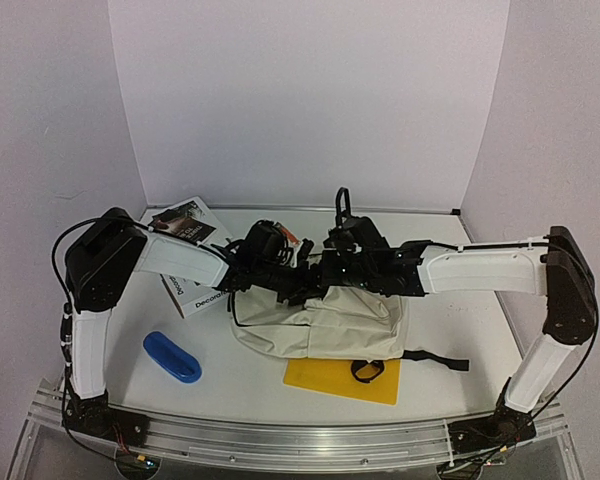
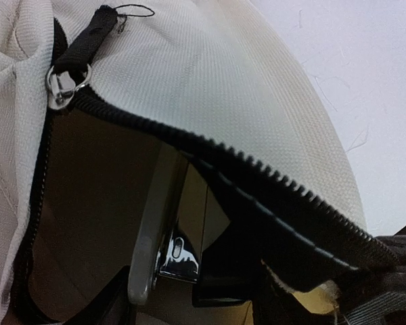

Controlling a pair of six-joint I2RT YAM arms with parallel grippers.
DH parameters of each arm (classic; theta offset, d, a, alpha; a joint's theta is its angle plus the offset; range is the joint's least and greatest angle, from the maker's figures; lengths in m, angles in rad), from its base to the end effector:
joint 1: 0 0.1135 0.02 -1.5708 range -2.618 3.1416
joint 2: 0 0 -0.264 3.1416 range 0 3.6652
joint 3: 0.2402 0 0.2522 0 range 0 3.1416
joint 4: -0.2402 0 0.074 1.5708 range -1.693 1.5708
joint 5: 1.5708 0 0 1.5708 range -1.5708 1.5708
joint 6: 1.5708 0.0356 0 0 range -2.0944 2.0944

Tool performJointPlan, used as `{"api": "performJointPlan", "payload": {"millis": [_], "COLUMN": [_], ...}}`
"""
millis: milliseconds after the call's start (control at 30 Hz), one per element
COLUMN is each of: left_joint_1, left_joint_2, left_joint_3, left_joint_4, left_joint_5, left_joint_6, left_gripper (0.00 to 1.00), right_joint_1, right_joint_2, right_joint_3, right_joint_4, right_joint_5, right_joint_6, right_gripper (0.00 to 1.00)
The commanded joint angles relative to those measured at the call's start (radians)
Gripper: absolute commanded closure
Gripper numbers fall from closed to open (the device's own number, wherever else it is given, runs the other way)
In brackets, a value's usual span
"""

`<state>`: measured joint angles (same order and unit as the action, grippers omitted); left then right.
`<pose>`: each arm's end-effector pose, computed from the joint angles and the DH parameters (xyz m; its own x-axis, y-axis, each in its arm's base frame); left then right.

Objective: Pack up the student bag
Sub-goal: Place the stationery in the student bag.

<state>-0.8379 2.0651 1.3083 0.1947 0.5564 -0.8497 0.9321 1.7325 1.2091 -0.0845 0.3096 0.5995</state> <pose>0.2889 -0.3491 0.1658 -0.9340 0.0843 -0.3472 0.3463 0.4533 -0.8214 0.2431 0.3092 0.2420 -0.6285 0.0551 -0.7759 -0.3161 0.8933 0.3195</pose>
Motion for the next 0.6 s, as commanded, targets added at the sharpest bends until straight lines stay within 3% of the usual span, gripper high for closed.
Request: {"api": "performJointPlan", "payload": {"millis": [0, 233, 567], "left_joint_1": [-0.021, -0.021, -0.021], "left_joint_2": [0.009, -0.081, -0.159], "left_joint_3": [0.044, 0.014, -0.046], "left_joint_4": [0.07, -0.062, -0.121], "left_joint_5": [0.032, -0.091, -0.182], "left_joint_6": [-0.012, 0.1, 0.149], "left_gripper": [0.42, 0.21, 0.15], "right_joint_1": [0.013, 0.013, 0.011], "right_joint_2": [-0.022, -0.038, -0.046], "right_joint_3": [0.07, 0.061, 0.049], "right_joint_4": [0.113, 0.114, 0.114], "right_joint_5": [0.002, 0.015, 0.017], "right_joint_6": [0.005, 0.005, 0.006], "right_gripper": [1.0, 1.0, 1.0]}}
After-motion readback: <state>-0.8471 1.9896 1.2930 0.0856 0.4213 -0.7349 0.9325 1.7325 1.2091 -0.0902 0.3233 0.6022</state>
